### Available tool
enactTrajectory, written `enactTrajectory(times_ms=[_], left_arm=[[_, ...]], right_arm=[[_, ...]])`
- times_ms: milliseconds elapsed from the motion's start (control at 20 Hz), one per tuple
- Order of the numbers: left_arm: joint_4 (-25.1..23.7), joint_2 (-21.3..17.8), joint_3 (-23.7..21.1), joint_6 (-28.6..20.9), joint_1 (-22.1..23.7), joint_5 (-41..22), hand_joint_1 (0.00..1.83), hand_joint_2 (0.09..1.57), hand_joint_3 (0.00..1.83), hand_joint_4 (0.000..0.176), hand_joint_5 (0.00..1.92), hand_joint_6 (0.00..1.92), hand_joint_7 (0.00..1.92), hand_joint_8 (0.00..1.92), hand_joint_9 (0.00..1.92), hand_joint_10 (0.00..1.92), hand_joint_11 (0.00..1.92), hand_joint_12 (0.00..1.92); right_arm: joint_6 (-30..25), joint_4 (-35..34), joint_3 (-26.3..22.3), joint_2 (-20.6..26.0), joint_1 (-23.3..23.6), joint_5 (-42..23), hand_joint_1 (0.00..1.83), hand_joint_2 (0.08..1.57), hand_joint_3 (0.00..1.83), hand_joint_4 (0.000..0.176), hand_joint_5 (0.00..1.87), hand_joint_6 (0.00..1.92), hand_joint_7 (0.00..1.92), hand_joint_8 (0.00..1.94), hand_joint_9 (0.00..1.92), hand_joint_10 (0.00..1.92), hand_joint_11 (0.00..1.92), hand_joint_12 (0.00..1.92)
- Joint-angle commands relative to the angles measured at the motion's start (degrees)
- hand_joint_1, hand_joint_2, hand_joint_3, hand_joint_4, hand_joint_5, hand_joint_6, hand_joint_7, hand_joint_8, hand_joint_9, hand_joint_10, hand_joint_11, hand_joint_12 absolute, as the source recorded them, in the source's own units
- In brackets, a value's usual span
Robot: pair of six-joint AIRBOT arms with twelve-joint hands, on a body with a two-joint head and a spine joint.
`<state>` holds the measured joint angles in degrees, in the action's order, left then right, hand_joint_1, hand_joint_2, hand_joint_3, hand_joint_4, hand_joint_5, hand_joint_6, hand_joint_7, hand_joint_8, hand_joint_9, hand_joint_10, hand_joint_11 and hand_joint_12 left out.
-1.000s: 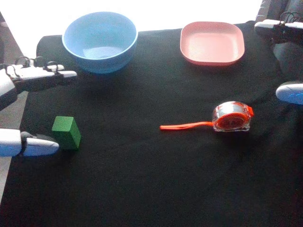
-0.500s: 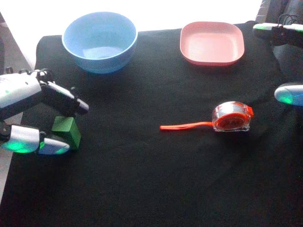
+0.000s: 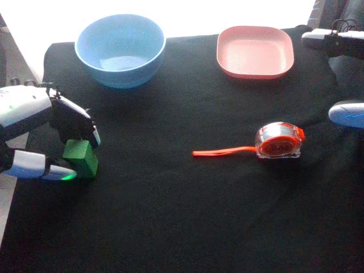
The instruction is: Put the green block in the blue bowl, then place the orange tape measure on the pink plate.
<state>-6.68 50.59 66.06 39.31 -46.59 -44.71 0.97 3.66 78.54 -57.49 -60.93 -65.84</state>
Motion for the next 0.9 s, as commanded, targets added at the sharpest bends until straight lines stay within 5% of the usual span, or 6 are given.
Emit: enactTrajectory(times_ms=[0,250,300,450,550,850], left_arm=[[1.11,-0.03,0.47,-0.11,0.97,-6.39,1.25,1.12,0.00,0.000,1.02,0.71,0.96,1.23,0.71,1.14,0.48,1.62],[1.08,-0.61,0.45,-0.11,4.05,-12.28,1.25,1.07,0.00,0.000,1.20,0.50,1.03,1.02,1.03,0.70,0.36,1.20],[0.94,-0.67,0.59,0.05,5.32,-13.50,1.25,1.05,0.00,0.000,1.22,0.48,1.08,0.93,1.08,0.66,0.54,1.37],[1.10,0.59,2.84,2.42,11.70,-11.99,1.27,1.06,0.00,0.000,1.31,0.23,0.98,1.16,0.94,0.89,0.66,1.52],[0.75,3.61,7.10,2.53,18.56,-7.43,1.38,1.07,0.00,0.000,1.07,0.76,1.11,0.74,0.90,1.19,0.52,1.24],[3.15,13.18,19.23,7.25,30.40,9.91,1.39,1.07,0.00,0.000,1.08,0.72,1.10,0.75,0.94,1.18,0.66,1.12]], right_arm=[[-0.49,-2.33,0.18,0.00,0.55,-6.71,0.86,1.05,0.00,0.108,0.34,0.00,0.26,0.00,0.28,0.00,0.00,0.85],[-0.61,-2.34,0.18,0.00,0.55,-6.71,0.78,1.09,0.00,0.118,0.32,0.00,0.27,0.00,0.27,0.00,0.00,0.74],[-0.62,-2.34,0.19,0.00,0.55,-6.71,0.78,1.09,0.00,0.117,0.32,0.00,0.26,0.00,0.26,0.00,0.00,0.75],[-0.69,-2.35,0.43,-0.11,0.55,-6.72,0.82,1.09,0.00,0.105,0.34,0.00,0.26,0.00,0.27,0.00,0.00,0.74],[-0.75,-2.34,0.69,-0.29,0.55,-6.72,0.85,1.09,0.00,0.091,0.35,0.00,0.26,0.00,0.26,0.00,0.00,0.78],[-1.18,-2.07,1.95,-1.45,0.57,-6.73,0.84,1.08,0.00,0.096,0.36,0.00,0.27,0.00,0.26,0.00,0.00,0.65]])
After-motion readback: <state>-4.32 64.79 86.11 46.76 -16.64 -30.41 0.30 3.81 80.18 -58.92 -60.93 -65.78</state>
